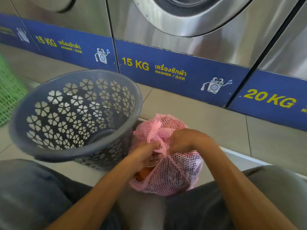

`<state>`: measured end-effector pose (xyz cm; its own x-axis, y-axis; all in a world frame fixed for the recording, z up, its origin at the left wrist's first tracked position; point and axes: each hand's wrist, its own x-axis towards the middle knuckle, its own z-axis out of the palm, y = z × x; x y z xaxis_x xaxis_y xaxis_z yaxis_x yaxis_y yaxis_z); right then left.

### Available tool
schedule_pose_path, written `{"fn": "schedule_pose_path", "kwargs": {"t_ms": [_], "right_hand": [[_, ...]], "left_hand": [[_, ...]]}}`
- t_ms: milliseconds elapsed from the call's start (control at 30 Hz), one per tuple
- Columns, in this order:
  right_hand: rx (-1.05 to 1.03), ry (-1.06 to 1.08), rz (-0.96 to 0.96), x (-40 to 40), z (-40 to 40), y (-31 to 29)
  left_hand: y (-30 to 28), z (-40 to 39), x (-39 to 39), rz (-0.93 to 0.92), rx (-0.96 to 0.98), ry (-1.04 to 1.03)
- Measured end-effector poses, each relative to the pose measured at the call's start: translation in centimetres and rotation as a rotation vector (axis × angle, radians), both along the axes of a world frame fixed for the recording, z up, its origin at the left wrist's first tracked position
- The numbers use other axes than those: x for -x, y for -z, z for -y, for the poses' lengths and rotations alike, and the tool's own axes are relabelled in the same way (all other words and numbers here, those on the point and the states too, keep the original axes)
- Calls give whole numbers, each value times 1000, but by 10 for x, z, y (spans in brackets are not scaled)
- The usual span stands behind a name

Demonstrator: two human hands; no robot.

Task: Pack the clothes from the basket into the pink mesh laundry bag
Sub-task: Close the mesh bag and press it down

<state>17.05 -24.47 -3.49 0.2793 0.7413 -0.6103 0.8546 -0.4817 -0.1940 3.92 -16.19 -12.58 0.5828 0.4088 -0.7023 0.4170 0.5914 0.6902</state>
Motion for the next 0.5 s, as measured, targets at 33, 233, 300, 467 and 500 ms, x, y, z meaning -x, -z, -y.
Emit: {"fn": "schedule_pose_path", "kwargs": {"t_ms": [33,233,300,467,500], "right_hand": [[31,-27,-5,5,-2,6],[12,-79,61,4,-12,21],[27,-55,38,0,-13,19],[99,-39,-16,-2,-14,15],[120,-15,-44,-3,-13,13]], "left_hand": [[0,1,0,15,15,-9],[-16,-7,8,89,-69,-68],[-20,-10,14,1,-262,-24],[-24,5,21,-144,-706,235],[-23,6,22,-228,-857,304]]}}
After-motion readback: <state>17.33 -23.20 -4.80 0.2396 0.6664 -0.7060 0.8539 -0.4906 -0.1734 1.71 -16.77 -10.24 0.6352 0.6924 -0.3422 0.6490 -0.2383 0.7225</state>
